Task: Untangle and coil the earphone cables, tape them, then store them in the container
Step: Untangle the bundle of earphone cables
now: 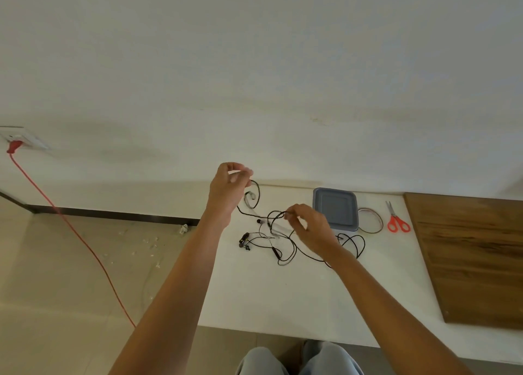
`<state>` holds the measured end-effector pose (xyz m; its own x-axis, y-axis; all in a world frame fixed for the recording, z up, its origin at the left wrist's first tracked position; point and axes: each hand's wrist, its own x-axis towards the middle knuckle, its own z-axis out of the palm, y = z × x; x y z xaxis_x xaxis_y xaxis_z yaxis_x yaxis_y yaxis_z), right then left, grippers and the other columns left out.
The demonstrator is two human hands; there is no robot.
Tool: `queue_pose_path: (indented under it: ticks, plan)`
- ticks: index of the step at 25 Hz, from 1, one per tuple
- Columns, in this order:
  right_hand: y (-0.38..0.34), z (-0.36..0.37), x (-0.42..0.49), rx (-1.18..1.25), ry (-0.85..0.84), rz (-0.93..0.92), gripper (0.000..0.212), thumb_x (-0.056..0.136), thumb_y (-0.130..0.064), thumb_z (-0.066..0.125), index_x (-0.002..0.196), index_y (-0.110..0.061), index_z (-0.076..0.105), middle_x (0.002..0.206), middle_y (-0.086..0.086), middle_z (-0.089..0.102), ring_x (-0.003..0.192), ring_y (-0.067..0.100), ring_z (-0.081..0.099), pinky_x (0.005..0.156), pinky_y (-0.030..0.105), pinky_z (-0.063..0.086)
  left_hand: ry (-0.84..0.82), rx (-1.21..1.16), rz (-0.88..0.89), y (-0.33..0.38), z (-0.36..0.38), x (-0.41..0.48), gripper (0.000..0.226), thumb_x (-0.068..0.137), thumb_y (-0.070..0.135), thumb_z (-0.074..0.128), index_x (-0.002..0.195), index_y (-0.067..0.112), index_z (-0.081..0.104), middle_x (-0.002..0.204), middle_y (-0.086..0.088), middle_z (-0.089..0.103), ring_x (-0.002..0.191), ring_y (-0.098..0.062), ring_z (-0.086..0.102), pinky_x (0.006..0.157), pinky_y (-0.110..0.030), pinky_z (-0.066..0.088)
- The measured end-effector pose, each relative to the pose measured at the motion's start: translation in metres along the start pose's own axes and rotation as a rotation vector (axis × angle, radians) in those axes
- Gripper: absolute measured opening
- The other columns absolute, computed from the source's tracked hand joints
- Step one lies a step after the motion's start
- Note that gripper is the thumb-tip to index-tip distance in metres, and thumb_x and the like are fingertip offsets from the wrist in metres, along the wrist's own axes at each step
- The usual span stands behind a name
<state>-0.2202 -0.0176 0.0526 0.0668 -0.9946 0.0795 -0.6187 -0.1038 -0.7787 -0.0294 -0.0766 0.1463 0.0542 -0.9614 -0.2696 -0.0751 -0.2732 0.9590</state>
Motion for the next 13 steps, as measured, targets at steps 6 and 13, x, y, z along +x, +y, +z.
queue_pose_path:
  ticks: [6, 13]
  plan:
    - [-0.039, -0.054, -0.008, 0.313, -0.005, 0.204, 0.017, 0.095, -0.017, 0.050, 0.087, -0.018, 0.065, 0.073, -0.002, 0.067, 0.062, 0.012, 0.061, 0.071, 0.045, 0.055, -0.315, 0.470, 0.098, -0.039, 0.014, -0.008, 0.015, 0.089, 0.033, 0.063, 0.103, 0.030, 0.069, 0.121, 0.008, 0.065, 0.115, -0.009, 0.056, 0.087, -0.021, 0.038]
    - [-0.065, -0.073, -0.006, 0.514, -0.050, 0.234, 0.019, 0.097, -0.011, 0.047, 0.093, -0.010, 0.065, 0.070, 0.002, 0.059, 0.056, 0.012, 0.045, 0.061, 0.025, 0.047, -0.541, 0.549, 0.186, -0.044, 0.033, -0.017, 0.022, 0.089, 0.017, 0.064, 0.109, 0.025, 0.066, 0.111, 0.017, 0.064, 0.114, 0.005, 0.051, 0.087, -0.011, 0.037]
